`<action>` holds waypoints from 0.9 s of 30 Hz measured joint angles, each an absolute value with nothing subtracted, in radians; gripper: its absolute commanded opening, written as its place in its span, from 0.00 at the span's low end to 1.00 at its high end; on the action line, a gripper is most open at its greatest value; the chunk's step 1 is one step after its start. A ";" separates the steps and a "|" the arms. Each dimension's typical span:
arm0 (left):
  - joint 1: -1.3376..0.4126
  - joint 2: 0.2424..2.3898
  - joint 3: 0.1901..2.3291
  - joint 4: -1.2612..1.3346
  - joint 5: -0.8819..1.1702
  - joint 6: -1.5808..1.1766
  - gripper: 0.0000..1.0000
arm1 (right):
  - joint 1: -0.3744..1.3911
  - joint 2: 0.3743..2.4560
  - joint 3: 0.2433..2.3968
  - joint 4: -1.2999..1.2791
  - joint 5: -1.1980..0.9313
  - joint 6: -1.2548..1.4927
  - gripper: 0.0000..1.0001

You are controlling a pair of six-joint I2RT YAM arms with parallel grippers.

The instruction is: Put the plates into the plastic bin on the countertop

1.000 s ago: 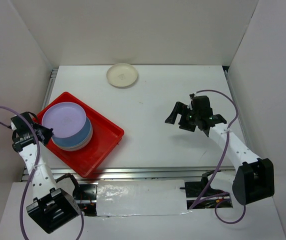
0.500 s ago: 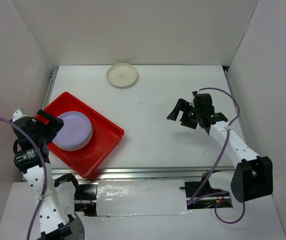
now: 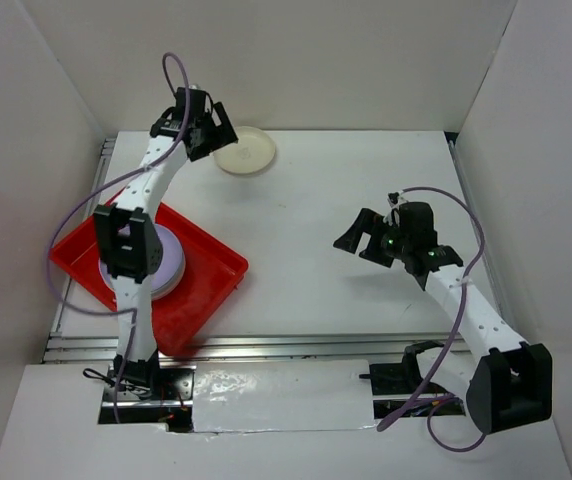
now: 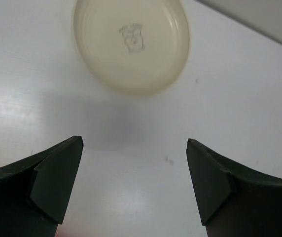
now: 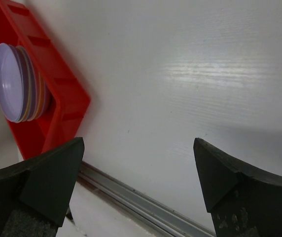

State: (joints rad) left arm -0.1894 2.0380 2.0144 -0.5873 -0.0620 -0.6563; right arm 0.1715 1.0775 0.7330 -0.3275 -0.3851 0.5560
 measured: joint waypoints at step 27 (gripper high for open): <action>-0.125 2.567 2.226 -0.264 -0.086 -0.903 0.65 | 0.260 0.890 0.580 -0.265 -0.498 0.553 1.00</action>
State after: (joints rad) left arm -0.1246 2.5668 2.2265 -0.2638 -0.0856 -0.9031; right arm 0.2596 0.8902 0.5800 -0.2653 -0.4984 0.5533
